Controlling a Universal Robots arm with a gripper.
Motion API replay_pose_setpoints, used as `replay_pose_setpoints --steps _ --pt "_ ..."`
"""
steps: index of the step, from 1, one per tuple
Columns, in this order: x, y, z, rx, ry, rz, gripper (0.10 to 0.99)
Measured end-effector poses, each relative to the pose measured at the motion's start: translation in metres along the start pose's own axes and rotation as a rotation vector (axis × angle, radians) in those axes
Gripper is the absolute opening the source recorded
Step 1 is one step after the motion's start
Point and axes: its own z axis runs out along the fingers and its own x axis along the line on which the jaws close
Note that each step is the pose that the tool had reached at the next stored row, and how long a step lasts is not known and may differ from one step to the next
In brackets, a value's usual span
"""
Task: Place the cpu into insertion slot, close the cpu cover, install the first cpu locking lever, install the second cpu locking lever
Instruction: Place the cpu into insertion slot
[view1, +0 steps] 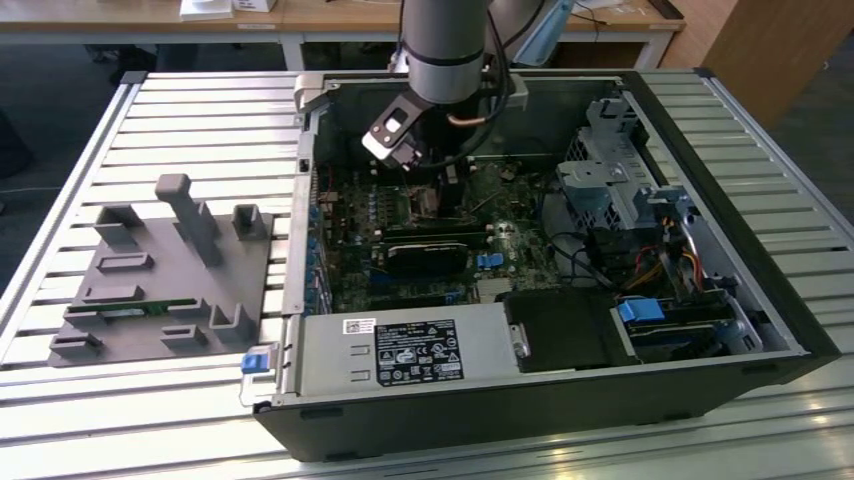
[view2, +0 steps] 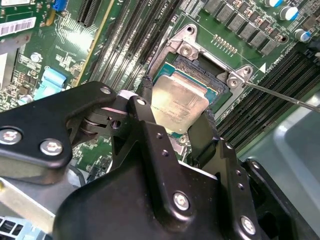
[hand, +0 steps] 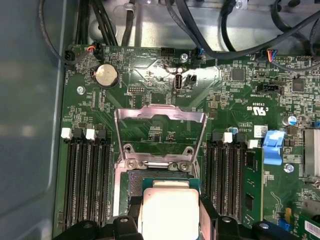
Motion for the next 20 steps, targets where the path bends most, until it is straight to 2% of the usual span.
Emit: replay_pose_setpoints --steps 20 --pt "0.0027 -0.0001 0.0033 0.000 -0.0006 0.000 0.533"
